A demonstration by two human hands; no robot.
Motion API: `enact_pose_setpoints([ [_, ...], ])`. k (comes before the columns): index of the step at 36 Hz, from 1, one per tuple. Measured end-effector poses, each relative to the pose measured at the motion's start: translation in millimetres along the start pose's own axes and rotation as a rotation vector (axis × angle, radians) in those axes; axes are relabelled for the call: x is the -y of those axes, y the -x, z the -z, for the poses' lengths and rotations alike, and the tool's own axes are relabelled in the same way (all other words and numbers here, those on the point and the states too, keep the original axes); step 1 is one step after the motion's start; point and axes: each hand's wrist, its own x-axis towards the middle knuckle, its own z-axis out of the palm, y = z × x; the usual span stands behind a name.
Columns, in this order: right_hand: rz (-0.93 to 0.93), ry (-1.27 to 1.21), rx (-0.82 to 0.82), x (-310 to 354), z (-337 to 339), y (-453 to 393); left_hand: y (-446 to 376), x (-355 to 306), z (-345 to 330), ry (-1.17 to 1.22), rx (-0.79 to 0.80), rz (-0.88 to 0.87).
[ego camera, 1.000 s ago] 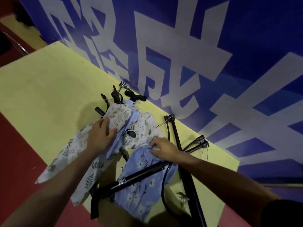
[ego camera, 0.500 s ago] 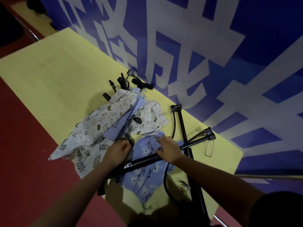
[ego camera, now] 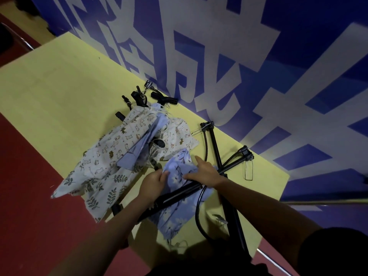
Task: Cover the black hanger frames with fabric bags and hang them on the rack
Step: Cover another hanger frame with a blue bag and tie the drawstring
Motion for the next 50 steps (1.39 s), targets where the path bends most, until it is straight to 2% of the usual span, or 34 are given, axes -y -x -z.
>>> enact_pose_setpoints([
  [5, 0.068, -0.146, 0.056, 12, 10, 1, -2, -31, 8, 0.146, -0.089, -0.117],
  [11, 0.136, -0.359, -0.114, 41, 37, 6, -7, -55, 29, 0.256, -0.166, -0.135],
  [13, 0.176, -0.394, -0.145, 53, 52, 9, -11, -56, 37, 0.278, -0.131, -0.093],
  [15, 0.233, -0.424, -0.178, 65, 66, 15, -11, -52, 45, 0.342, -0.024, -0.039],
  [18, 0.286, -0.525, -0.265, 83, 86, 21, -10, -41, 49, 0.335, 0.107, -0.057],
  [21, 0.291, -0.661, -0.327, 101, 106, 26, -7, -37, 45, 0.209, 0.05, -0.073],
  [25, 0.283, -0.769, -0.254, 113, 127, 32, -10, -30, 40, 0.249, -0.015, -0.042],
  [28, 0.261, -0.728, -0.168, 117, 136, 40, -11, -33, 35, 0.363, -0.005, 0.05],
  [31, 0.224, -0.437, -0.083, 114, 145, 46, -8, -39, 27, 0.476, 0.051, 0.106],
  [34, 0.231, -0.177, -0.066, 117, 150, 54, -5, -45, 21, 0.535, 0.065, 0.129],
  [38, 0.252, -0.163, -0.062, 126, 153, 75, 2, -51, 19, 0.583, 0.057, 0.142],
  [40, 0.27, -0.24, -0.106, 129, 152, 82, 5, -52, 19, 0.62, 0.036, 0.163],
  [43, 0.306, -0.518, -0.155, 138, 148, 95, 8, -60, 23, 0.727, 0.02, 0.207],
  [50, 0.32, -1.298, -0.003, 161, 152, 111, 19, -79, 41, 1.022, -0.051, 0.229],
])
